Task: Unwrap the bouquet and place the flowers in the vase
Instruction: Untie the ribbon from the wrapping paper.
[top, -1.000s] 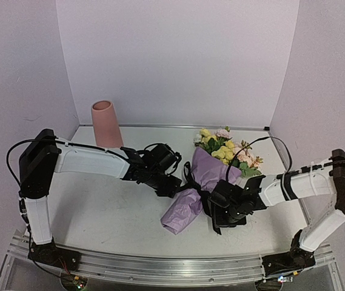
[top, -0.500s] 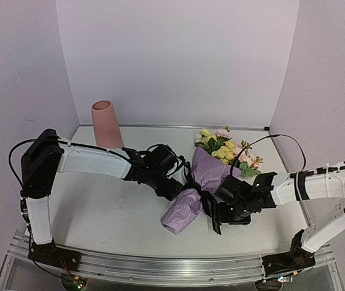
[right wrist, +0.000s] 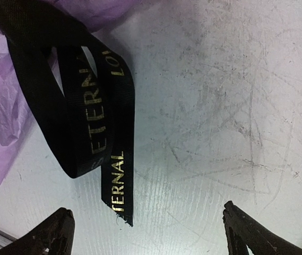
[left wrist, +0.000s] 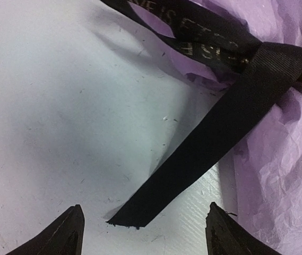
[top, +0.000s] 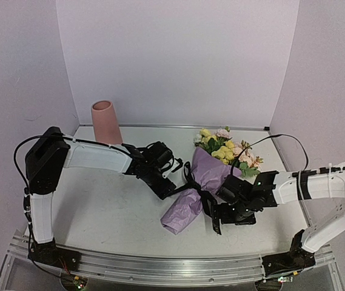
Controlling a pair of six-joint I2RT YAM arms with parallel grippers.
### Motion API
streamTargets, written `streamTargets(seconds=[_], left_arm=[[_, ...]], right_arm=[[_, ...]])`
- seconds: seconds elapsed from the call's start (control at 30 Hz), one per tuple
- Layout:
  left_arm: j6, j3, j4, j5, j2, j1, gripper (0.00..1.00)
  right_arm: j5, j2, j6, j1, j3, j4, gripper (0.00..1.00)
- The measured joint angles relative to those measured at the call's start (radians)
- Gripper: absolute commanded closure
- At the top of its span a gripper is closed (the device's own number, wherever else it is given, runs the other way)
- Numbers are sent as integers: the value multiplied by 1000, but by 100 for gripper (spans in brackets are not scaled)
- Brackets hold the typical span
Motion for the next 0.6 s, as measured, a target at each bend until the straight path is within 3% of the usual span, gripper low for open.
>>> streamTargets(seconds=[0.6], left_arm=[[211,240,-125,127,202,5,22]], right_arm=[[10,0,-21,10,63,-23,2]])
